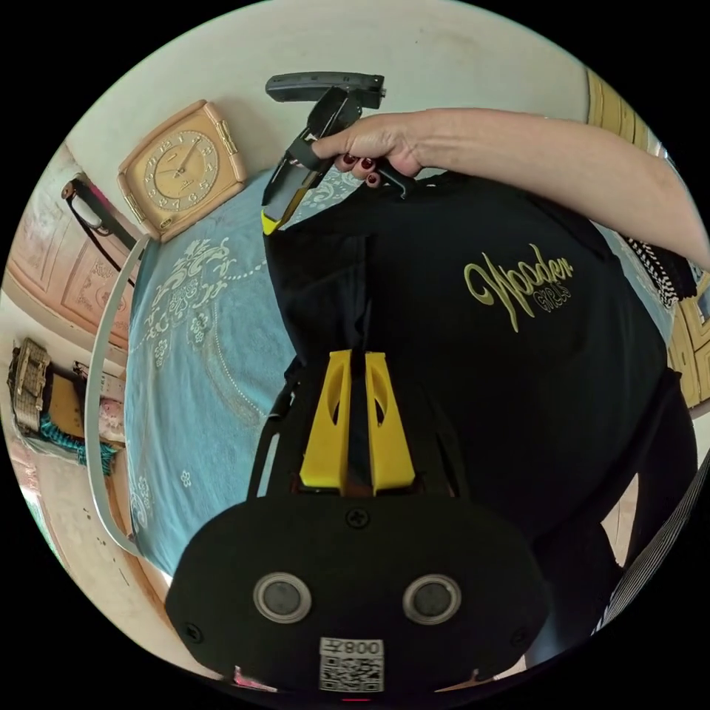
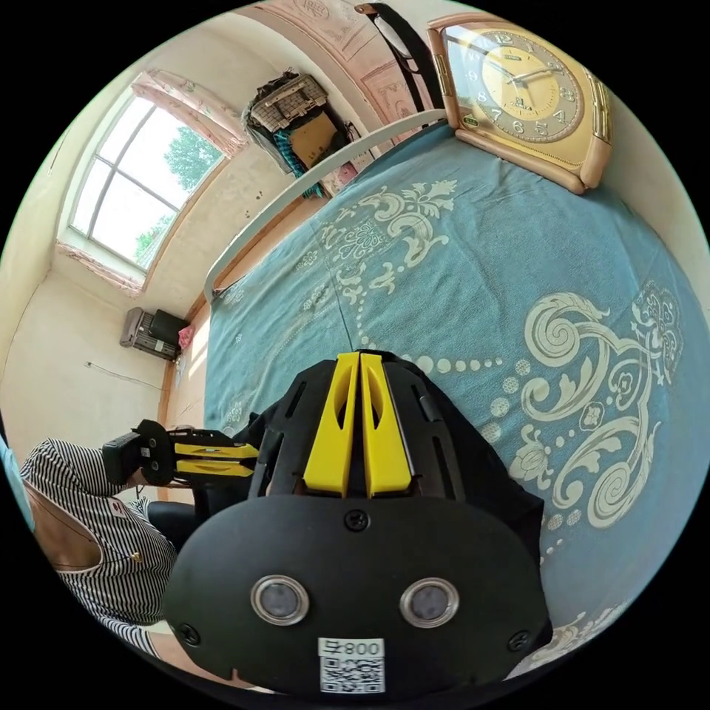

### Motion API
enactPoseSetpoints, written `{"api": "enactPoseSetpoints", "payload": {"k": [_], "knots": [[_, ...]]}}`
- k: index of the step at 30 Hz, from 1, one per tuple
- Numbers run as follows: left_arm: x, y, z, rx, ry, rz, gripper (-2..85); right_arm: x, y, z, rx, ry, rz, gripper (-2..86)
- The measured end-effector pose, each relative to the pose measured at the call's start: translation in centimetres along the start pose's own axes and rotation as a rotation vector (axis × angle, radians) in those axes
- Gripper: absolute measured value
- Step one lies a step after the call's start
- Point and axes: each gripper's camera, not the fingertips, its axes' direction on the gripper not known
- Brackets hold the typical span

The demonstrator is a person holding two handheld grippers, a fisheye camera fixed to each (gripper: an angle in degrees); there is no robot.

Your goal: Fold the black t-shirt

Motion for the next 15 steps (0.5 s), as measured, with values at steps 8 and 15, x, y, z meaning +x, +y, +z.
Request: {"api": "enactPoseSetpoints", "payload": {"k": [8, 15], "knots": [[-0.2, 0.1, 0.5, -0.013, 0.009, -0.101, 5.5, -1.0, -2.1, 3.0, -0.043, 0.101, -0.02, 0.1], [-0.6, 0.8, -0.5, 0.044, 0.065, -0.149, 6.1, 1.1, -0.1, 2.1, 0.061, 0.02, 0.084, 0.1]]}}
